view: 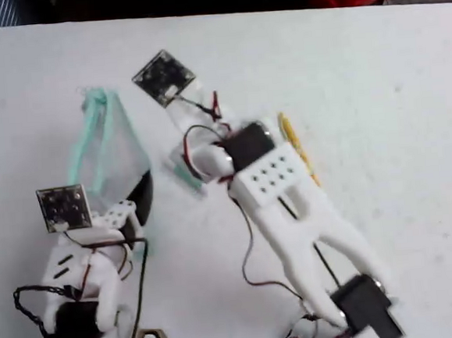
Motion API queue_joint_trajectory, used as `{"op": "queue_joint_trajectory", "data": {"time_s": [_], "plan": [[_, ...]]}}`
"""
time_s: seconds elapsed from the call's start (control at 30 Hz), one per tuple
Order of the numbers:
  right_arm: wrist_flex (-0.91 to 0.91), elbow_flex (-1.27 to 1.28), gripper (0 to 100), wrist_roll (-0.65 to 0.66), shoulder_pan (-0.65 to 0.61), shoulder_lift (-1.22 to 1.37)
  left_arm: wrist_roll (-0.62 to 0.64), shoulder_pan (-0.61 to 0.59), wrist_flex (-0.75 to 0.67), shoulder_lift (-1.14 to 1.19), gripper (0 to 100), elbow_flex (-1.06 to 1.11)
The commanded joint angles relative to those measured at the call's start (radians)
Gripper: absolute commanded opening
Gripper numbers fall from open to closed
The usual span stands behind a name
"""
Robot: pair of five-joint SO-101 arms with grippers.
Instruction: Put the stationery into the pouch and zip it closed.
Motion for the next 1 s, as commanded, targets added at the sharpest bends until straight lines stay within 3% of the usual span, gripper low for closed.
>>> {"op": "queue_joint_trajectory", "data": {"time_s": [0.0, 0.2, 0.47, 0.83, 0.97], "plan": [[-0.127, 0.018, 17.7, 0.014, 0.012, 0.084, 0.011, -0.024, -0.029, -0.001, 27, -0.031], [-0.245, -0.020, 17.6, 0.008, 0.001, 0.329, 0.011, -0.018, -0.035, -0.001, 27, -0.015], [-0.142, -0.252, 17.3, 0.006, -0.007, 0.601, 0.009, -0.018, -0.035, -0.001, 27, -0.015], [-0.166, -0.328, 17.0, -0.032, -0.038, 0.697, 0.011, -0.024, -0.035, -0.001, 27, -0.015], [-0.176, -0.327, 3.9, -0.032, -0.036, 0.699, 0.009, -0.022, -0.035, -0.001, 27, -0.015]]}}
